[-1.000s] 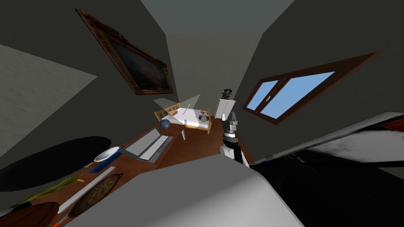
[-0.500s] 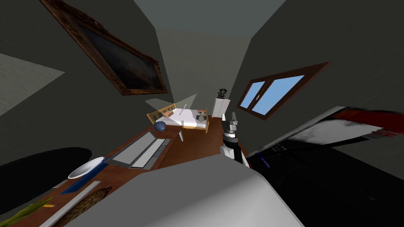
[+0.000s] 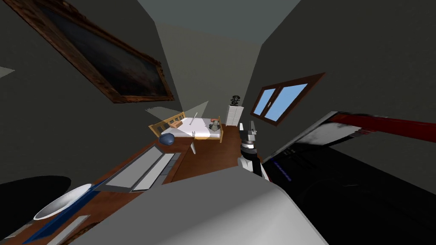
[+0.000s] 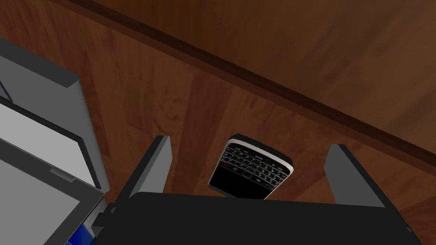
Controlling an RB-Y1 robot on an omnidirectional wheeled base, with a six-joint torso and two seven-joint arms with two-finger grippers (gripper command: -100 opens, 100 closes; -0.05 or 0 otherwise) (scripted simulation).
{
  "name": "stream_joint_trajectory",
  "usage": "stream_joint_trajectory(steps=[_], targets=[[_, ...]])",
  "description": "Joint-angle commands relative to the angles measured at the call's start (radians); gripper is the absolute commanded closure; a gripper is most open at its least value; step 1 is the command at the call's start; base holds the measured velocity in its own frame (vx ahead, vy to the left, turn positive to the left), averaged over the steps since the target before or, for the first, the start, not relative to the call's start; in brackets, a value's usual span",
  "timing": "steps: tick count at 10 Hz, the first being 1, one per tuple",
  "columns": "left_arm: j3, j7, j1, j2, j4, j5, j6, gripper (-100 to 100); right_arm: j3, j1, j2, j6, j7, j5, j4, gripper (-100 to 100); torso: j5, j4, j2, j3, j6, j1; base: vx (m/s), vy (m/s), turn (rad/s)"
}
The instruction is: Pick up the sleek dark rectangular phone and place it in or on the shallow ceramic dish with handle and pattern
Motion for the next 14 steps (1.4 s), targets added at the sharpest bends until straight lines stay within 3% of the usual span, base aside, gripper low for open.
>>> stream_joint_trajectory(steps=[1,4,11,12,13,14], targets=[[-0.006,-0.017,-0.009,0.016,0.050,0.025,0.039,-100,0.000,0.000,0.000,0.000,0.000,0.000,0.000,0,0.000,0.000,0.000,0.000,0.000,0.000,0.003,0.063,-0.354],[-0.013,-0.029,-0.024,0.028,0.100,0.044,0.059,-100,0.000,0.000,0.000,0.000,0.000,0.000,0.000,0,0.000,0.000,0.000,0.000,-0.001,0.001,0.003,0.048,-0.104],[-0.045,-0.076,-0.093,0.077,0.278,0.122,0.141,-100,0.000,0.000,0.000,0.000,0.000,0.000,0.000,0,0.000,0.000,0.000,0.000,-0.001,0.001,-0.004,0.048,-0.156],[-0.044,-0.075,-0.090,0.072,0.268,0.119,0.129,-100,0.000,0.000,0.000,0.000,0.000,0.000,0.000,0,0.000,0.000,0.000,0.000,-0.001,0.001,-0.001,0.027,-0.027],[-0.044,-0.075,-0.091,0.073,0.270,0.118,0.133,0,0.000,0.000,0.000,0.000,0.000,0.000,0.000,0,0.000,0.000,0.000,0.000,-0.001,-0.001,0.000,0.005,0.004],[-0.042,-0.052,-0.117,0.046,0.310,0.078,0.110,-100,0.000,0.000,0.000,0.000,0.000,0.000,0.000,0,0.000,0.000,-0.001,0.000,-0.001,-0.002,-0.020,0.047,0.004]])
